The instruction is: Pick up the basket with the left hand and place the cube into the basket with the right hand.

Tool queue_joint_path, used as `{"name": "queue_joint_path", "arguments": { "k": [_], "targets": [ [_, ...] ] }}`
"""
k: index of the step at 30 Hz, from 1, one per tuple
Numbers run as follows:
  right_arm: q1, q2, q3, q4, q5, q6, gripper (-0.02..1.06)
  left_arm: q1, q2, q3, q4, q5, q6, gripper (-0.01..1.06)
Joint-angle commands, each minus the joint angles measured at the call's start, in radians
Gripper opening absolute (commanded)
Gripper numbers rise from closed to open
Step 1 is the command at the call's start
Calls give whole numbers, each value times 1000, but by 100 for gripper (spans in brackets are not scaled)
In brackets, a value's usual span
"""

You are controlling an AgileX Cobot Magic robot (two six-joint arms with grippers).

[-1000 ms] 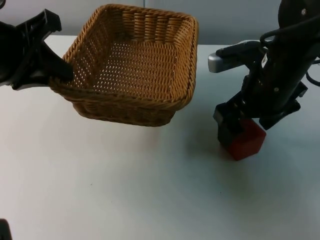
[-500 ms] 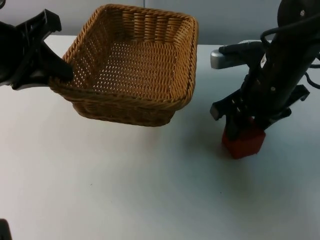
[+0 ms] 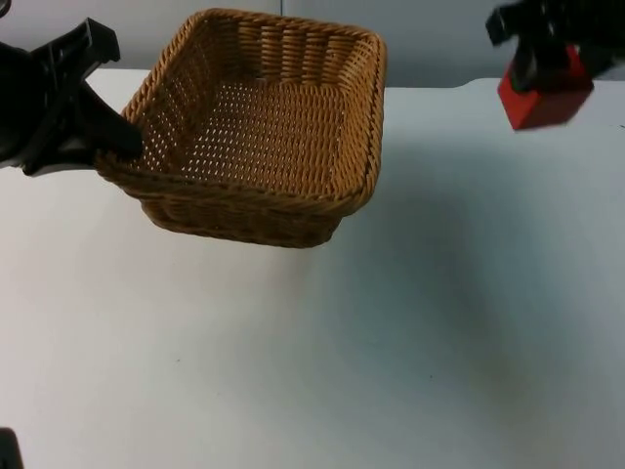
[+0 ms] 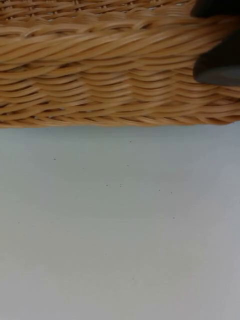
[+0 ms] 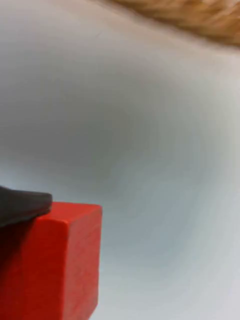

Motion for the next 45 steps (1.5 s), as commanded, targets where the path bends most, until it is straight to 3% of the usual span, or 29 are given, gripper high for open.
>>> {"name": "queue_joint_path", "arguments": {
  "k": [1, 6, 10, 16, 22, 25, 27, 28, 29, 31, 40, 44, 45],
  "targets": [
    [17, -32, -64, 70, -2, -56, 22, -2, -14, 1, -29, 23, 1, 0],
    [72, -30, -179, 186, -13, -165, 22, -2, -14, 1, -29, 23, 1, 0],
    [134, -27, -207, 264, -86, -254, 22, -2, -14, 1, -29, 23, 1, 0],
    [204, 60, -252, 264, -125, -258, 22, -2, -14, 1, -29, 20, 1, 0],
    [254, 169, -299, 343, -123, -306, 23, -2, -14, 1, -29, 20, 1, 0],
    [260, 189, -305, 374, -121, -323, 30, -2, -14, 1, -29, 20, 1, 0],
    [260, 197, -309, 420, -119, -360, 50, -2, -14, 1, -29, 18, 1, 0],
    [260, 199, -309, 420, -118, -360, 58, -2, -14, 1, -29, 18, 1, 0],
    [260, 199, -309, 420, -118, -360, 58, -2, -14, 1, -29, 18, 1, 0],
    [258, 199, -311, 412, -109, -360, 68, -2, -14, 1, -29, 18, 1, 0],
    [229, 190, -317, 395, -95, -353, 68, -2, -14, 1, -29, 18, 1, 0],
    [149, 154, -317, 337, -68, -267, 67, -2, -14, 1, -29, 18, 1, 0],
    [119, 137, -317, 320, -54, -240, 62, -2, -14, 1, -29, 18, 1, 0]
  ]
}}
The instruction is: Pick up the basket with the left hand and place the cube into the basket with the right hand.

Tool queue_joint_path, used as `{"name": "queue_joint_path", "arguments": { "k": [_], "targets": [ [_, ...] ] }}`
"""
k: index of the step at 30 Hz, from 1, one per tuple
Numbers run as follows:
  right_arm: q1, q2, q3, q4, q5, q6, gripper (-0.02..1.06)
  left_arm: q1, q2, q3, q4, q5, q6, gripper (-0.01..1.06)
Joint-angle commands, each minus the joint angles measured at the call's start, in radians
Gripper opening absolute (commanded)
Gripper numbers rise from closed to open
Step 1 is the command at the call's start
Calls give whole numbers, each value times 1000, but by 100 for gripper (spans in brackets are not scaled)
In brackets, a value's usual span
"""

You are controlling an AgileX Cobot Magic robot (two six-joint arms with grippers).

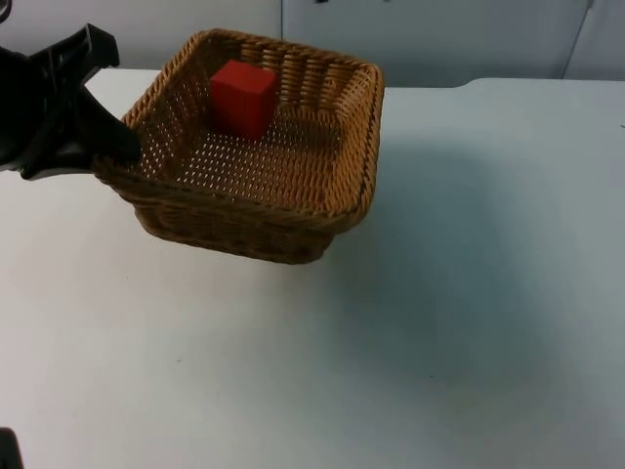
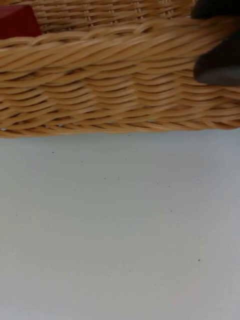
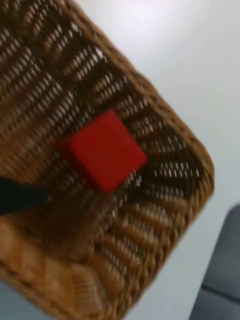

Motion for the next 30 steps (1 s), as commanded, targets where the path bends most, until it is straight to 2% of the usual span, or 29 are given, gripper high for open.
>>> {"name": "queue_joint_path", "arguments": {
  "k": [1, 2, 3, 4, 6, 8, 9, 13, 16, 20, 24, 25, 29, 30],
  "targets": [
    [-69, -46, -11, -44, 26, 41, 53, -2, -14, -5, -32, 28, 1, 0],
    [-107, -66, -11, -61, 56, 61, 42, -2, -14, -5, -32, 25, 1, 0],
    [-180, -98, -11, -87, 93, 102, 23, -2, -14, -5, -32, 25, 1, 0],
    [-180, -98, -11, -87, 93, 102, 23, -2, -14, -5, -32, 25, 1, 0],
    [-270, -138, -11, -138, 144, 148, 0, -2, -14, -5, -32, 25, 1, 0],
    [-344, -184, -11, -170, 190, 151, 0, -2, -14, -5, -32, 25, 1, 0],
    [-344, -184, -11, -170, 190, 151, 0, -2, -14, -5, -32, 25, 1, 0],
    [-454, -283, -11, -221, 294, 151, 0, -2, -14, -5, -32, 25, 1, 0],
    [-497, -359, -3, -228, 309, 148, 0, -2, -14, -5, -32, 25, 1, 0],
    [-535, -494, 24, -228, 279, 144, 0, -2, -14, -5, -32, 25, 1, 0],
    [-549, -714, 158, -271, 206, 164, 0, -2, -14, -5, -32, 25, 1, 0],
    [-549, -714, 158, -271, 206, 164, 0, -2, -14, -5, -32, 25, 1, 0],
    [-549, -903, 370, -364, 137, 261, 0, -2, -14, -5, -32, 25, 1, 0],
    [-549, -903, 370, -364, 137, 261, 0, -2, -14, -5, -32, 25, 1, 0]
  ]
}}
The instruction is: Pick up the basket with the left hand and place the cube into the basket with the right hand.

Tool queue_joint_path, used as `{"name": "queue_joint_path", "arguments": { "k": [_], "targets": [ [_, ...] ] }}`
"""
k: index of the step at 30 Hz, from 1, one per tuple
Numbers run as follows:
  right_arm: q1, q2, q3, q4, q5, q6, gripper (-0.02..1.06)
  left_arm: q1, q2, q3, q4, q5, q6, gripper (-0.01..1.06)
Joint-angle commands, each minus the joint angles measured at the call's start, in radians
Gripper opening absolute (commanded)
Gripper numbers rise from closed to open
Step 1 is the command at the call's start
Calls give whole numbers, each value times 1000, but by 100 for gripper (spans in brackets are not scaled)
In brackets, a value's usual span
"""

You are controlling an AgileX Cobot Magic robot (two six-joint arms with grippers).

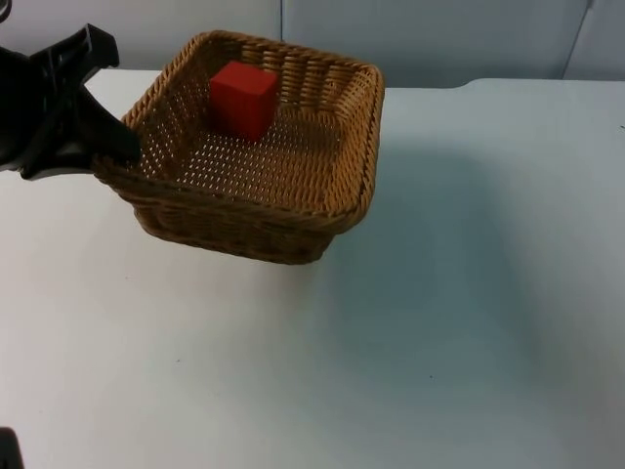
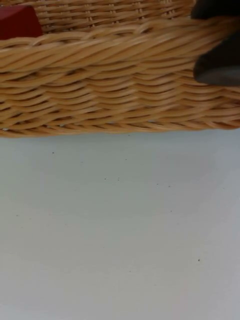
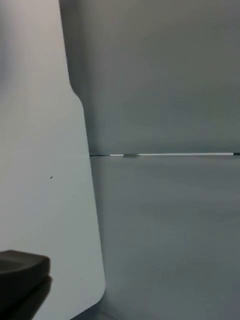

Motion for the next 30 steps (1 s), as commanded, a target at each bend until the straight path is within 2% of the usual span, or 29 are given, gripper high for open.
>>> {"name": "queue_joint_path", "arguments": {
  "k": [1, 4, 6, 8, 12, 28, 30],
  "targets": [
    [-5, -51, 82, -39, -35, 34, 0, -2, -14, -5, -32, 25, 1, 0],
    [-5, -135, 210, -45, -59, 40, 0, -2, -14, -5, -40, 25, 1, 0],
    [-5, -157, 239, -43, -59, 40, 0, -2, -14, -5, -40, 25, 1, 0],
    [-5, -197, 312, -34, -59, 40, 0, -5, -8, -5, -93, 25, 1, 0],
    [-5, -232, 362, -12, -52, 40, 0, -6, 13, -5, -169, 39, 1, 0],
    [-5, -280, 374, -3, -37, 40, 0, -6, 195, -5, -195, 99, 26, 0],
    [-5, -280, 374, -3, -42, 40, 0, -6, 216, -5, -195, 122, 31, 3]
  ]
}}
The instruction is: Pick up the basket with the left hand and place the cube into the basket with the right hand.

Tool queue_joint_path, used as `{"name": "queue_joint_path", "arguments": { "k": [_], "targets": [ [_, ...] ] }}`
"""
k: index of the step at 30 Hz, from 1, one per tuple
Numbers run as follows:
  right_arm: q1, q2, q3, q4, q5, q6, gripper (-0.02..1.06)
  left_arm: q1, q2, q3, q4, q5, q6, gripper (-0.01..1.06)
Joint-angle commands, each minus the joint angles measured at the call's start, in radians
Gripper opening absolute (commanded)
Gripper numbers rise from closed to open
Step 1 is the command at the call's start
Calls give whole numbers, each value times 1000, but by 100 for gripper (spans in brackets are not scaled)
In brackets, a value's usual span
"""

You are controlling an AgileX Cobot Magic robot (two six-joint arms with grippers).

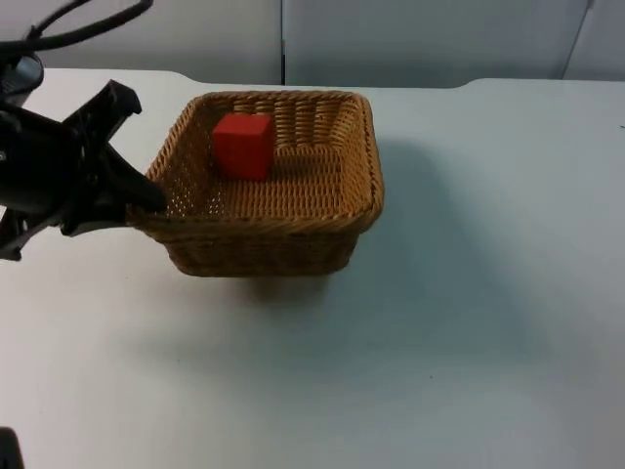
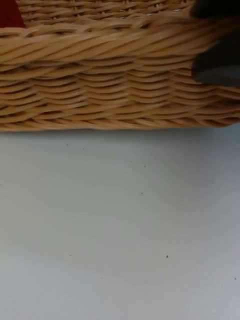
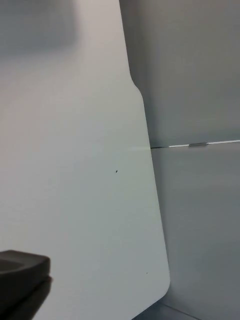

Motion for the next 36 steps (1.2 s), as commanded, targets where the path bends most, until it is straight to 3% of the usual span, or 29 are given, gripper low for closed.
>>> {"name": "queue_joint_path", "arguments": {
  "k": [1, 5, 6, 11, 12, 14, 17, 19, 23, 24, 25, 26, 30, 33, 36],
  "targets": [
    [-5, -5, 3, 2, -13, 3, 0, -6, 19, -5, -24, 58, 12, 3],
    [-5, -5, 3, 2, -27, 3, 0, -6, 60, -5, -24, 115, 37, 21],
    [-5, -5, 3, 2, -27, 3, 0, -6, 60, -5, -24, 115, 37, 21],
    [-5, -5, 3, 2, -28, 3, 0, -6, 70, -7, -21, 127, 44, 63],
    [-5, -5, 3, 2, -28, 3, 0, -6, 70, -7, -21, 127, 44, 63],
    [-5, -5, 3, 2, -30, 3, 0, -6, 70, -7, -15, 113, 72, 73],
    [-5, -5, 3, -5, -30, 3, 0, 6, 70, -9, -3, 66, 107, 74],
    [-5, -5, 3, -25, -30, -2, 0, 40, 64, -24, 44, 46, 110, 74],
    [-5, -5, 0, -86, -28, -2, 0, 131, 19, -66, 131, 106, 19, 70],
    [-5, -5, 0, -93, -26, -2, 0, 169, -10, -77, 158, 140, -13, 64],
    [-5, -5, 0, -95, -21, -2, 0, 222, -64, -88, 187, 182, -31, 50],
    [-5, -5, 0, -95, -21, -2, 0, 222, -64, -88, 187, 182, -31, 50],
    [-5, -43, 0, -84, -44, 2, 0, 287, -245, -88, 392, 184, -69, -1],
    [-5, -93, 0, -79, -84, 5, 0, 287, -365, -71, 514, 137, -140, 0],
    [-5, -215, 1, -79, -91, 40, 0, 287, -566, 5, 545, 63, -155, 0]
  ]
}}
